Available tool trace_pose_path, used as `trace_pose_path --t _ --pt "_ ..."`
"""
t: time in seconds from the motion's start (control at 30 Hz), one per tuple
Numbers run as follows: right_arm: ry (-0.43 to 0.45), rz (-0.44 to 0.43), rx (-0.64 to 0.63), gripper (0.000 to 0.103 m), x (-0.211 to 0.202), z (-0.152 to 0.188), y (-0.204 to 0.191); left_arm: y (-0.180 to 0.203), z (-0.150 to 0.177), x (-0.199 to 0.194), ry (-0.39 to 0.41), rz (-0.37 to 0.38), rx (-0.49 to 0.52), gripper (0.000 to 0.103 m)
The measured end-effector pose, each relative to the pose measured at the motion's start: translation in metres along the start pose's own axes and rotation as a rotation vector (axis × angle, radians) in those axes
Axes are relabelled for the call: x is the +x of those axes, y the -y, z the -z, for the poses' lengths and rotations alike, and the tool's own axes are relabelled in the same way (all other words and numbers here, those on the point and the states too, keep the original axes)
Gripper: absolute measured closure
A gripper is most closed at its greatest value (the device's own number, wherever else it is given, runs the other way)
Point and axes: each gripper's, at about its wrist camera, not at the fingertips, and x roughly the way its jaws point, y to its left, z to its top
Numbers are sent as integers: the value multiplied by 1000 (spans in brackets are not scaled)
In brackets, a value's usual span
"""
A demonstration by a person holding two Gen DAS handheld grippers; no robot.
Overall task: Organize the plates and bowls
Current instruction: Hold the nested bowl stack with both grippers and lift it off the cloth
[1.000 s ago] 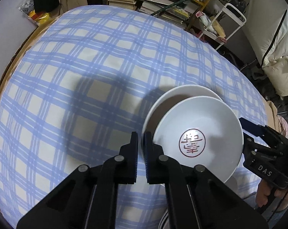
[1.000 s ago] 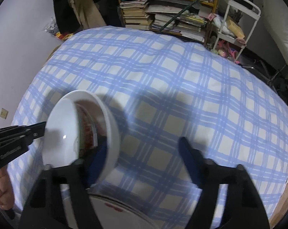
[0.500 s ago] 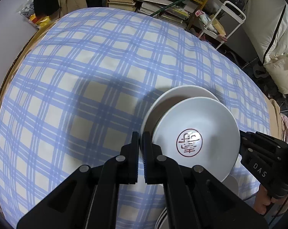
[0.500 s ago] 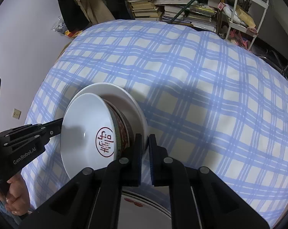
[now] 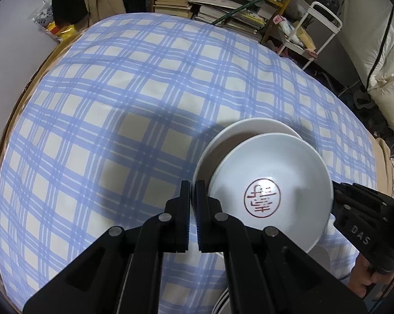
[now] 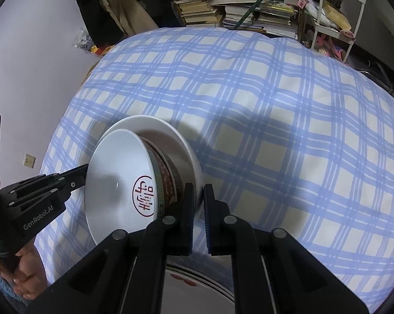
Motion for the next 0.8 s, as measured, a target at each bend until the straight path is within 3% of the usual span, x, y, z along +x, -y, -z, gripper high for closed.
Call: trace_pose_path --t 0.1,0.33,0.8 --pt "6 -13 -17 92 0 -1 -1 -1 0 1 2 8 -13 100" --pt "1 -32 21 92 0 -2 2 -19 -5 7 -46 113 -91 99" --pt "-54 -32 12 92 4 -5 3 8 -2 3 -25 -41 21 101"
